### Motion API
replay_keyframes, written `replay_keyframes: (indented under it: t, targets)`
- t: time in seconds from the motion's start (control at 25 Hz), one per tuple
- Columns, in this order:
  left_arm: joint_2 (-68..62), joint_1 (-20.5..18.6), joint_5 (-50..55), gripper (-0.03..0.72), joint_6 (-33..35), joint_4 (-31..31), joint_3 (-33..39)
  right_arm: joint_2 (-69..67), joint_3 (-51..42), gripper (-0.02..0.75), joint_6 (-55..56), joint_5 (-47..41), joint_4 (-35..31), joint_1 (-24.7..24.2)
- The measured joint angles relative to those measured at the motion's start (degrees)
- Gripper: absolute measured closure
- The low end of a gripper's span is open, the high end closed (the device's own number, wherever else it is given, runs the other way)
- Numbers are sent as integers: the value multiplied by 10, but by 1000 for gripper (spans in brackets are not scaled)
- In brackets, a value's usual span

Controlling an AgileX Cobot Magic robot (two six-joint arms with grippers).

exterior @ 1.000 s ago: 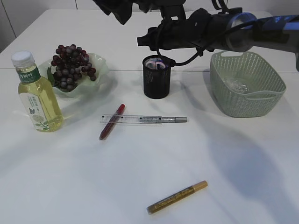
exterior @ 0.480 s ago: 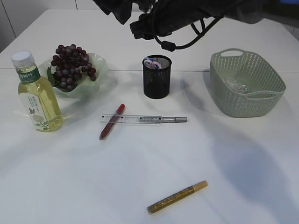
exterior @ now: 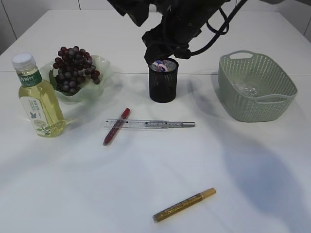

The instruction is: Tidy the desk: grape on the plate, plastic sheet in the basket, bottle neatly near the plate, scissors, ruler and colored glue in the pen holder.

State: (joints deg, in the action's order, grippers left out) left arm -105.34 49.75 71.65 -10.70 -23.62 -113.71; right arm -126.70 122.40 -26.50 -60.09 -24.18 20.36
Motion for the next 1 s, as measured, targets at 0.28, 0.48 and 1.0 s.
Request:
replay_keyframes:
  t: [0.28, 0.48, 1.0]
  targets:
    - [32, 35, 1, 449, -52, 4, -6, 22, 1, 256, 97, -61, 63, 0]
    - [71, 36, 6, 449, -92, 81, -52, 24, 1, 234, 116, -104, 70, 0]
    - [238, -124, 12, 423, -65, 189, -72, 53, 1, 233, 124, -110, 64, 31]
